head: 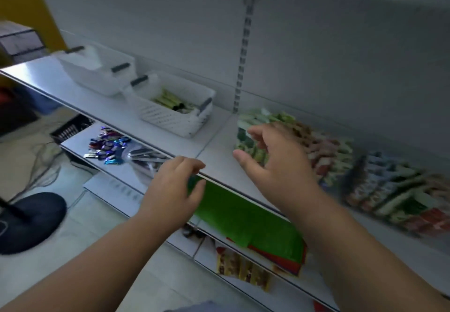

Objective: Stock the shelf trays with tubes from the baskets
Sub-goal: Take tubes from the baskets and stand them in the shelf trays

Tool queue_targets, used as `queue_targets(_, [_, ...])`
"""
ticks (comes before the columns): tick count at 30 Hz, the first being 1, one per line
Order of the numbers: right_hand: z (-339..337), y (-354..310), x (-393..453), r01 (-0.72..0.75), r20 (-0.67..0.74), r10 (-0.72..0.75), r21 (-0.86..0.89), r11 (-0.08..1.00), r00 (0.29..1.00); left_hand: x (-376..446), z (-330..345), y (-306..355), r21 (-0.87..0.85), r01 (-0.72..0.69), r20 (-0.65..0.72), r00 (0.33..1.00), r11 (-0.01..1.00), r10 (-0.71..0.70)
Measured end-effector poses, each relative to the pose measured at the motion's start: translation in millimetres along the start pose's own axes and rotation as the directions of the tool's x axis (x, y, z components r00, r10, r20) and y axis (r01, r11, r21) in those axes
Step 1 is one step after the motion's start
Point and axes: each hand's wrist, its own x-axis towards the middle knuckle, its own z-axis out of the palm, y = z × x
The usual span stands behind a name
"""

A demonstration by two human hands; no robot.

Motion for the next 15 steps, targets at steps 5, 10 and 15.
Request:
queue_targets(5, [61,-65,57,-0.012,0.047,0.011,0.013,1.000,0.999,26,-57,-90,0.019,0.015,0.023,1.000,1.000,-0.016])
queue_targets(10, [88,-78,110,-0.078,0.127,0.073,0.040,0.996,0.989,67,-77,-131,-0.042,0.009,0.009,1.000,0.999,-0.008])
queue_targets(15, [132,-61,171,-0.097,0.179,0.085,0.061,0.993,0.980,115,-73,-157,-0.097,0.032,-0.030,0.999,0.995,-0.035])
